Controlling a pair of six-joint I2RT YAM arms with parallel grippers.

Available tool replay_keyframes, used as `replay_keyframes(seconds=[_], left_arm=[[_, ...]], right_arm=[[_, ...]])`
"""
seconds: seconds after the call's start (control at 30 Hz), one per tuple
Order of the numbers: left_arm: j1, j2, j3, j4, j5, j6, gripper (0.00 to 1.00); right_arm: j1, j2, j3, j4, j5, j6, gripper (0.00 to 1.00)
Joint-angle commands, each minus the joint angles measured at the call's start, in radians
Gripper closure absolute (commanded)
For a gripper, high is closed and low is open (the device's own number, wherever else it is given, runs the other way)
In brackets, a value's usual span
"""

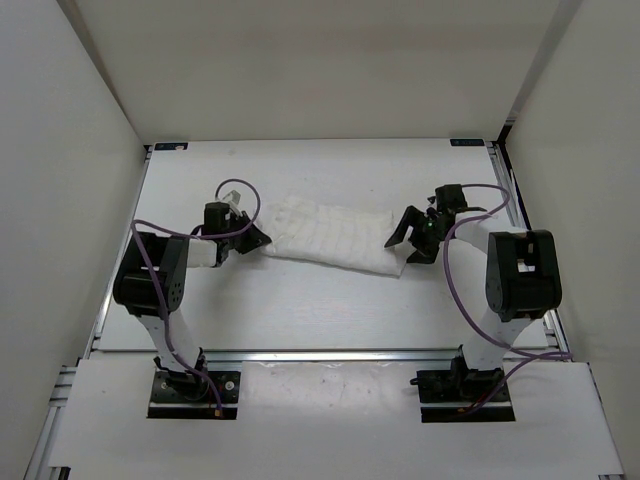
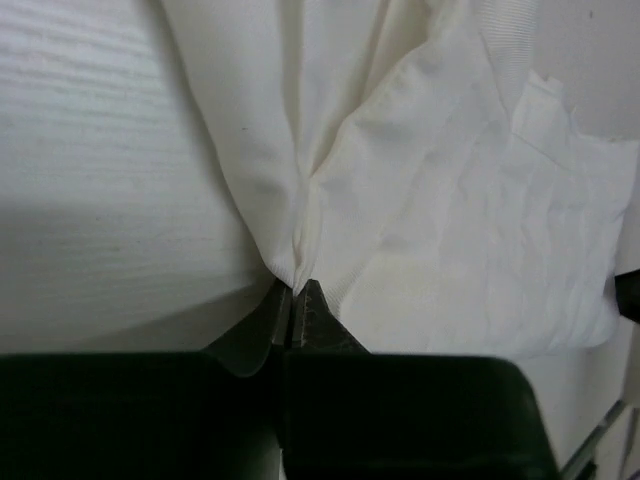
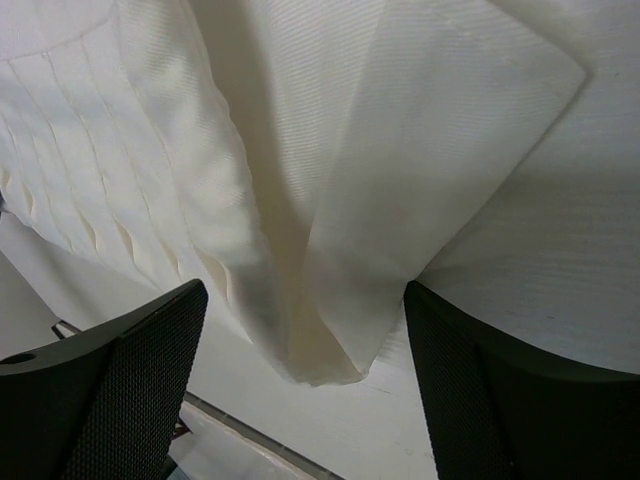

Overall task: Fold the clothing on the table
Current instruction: Fold the skirt

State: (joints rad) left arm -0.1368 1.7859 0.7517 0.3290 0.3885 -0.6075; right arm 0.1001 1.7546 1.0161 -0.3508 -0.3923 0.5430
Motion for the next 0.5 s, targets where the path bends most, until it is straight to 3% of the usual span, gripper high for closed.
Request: replay_keyframes(seconds=[0.0, 0.17, 0.37, 0.47], left_arm=[[-0.024, 0.0, 0.011, 0.007, -0.005, -0.018, 1.0], [0.015, -0.095, -0.011, -0.033, 0.027, -0.029, 1.0], [0.137, -0.267, -0.035, -0.177, 0.064, 0.012, 1.0], [0.137, -0.305, -0.048, -0.206, 0.046, 0.023, 1.0]], right_arm=[[-0.008, -0.046, -0.005, -0.025, -0.003, -0.021, 0.16], [-0.019, -0.099, 0.053, -0.095, 0.041, -0.04, 0.17], [-0.007, -0.118, 0.133, -0.172, 0.102, -0.089, 0.22], [0.006, -0.073, 0.171, -0.163, 0.07, -0.101, 0.31]])
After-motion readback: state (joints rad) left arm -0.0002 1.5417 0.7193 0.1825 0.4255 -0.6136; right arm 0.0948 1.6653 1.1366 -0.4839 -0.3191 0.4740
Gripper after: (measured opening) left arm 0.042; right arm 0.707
